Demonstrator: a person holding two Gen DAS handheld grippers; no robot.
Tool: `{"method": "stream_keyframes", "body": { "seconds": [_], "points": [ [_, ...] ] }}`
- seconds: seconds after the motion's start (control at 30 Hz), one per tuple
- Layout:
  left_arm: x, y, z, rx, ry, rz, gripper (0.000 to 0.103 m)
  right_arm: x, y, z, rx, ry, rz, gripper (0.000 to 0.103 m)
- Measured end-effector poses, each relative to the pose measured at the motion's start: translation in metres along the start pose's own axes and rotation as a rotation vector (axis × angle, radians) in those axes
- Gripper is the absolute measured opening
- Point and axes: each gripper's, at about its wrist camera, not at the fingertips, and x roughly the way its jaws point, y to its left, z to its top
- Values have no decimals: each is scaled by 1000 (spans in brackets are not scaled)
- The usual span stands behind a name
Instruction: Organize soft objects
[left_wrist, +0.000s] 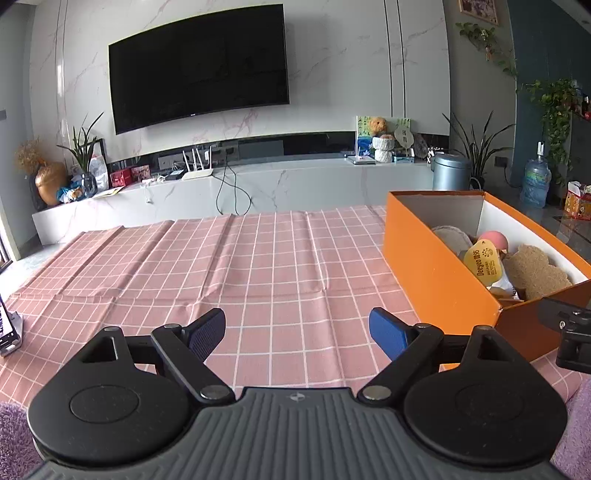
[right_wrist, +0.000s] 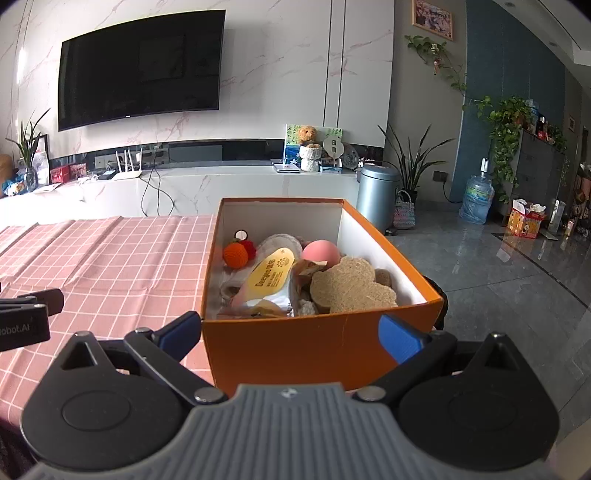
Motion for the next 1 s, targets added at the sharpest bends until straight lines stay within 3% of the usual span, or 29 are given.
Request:
{"method": "stream_keyframes", "body": {
  "seconds": [1.0],
  "points": [
    [-1,-3,-1,5,11,-14,103,0,1,-1,-3,-1,1,100]
  ]
}}
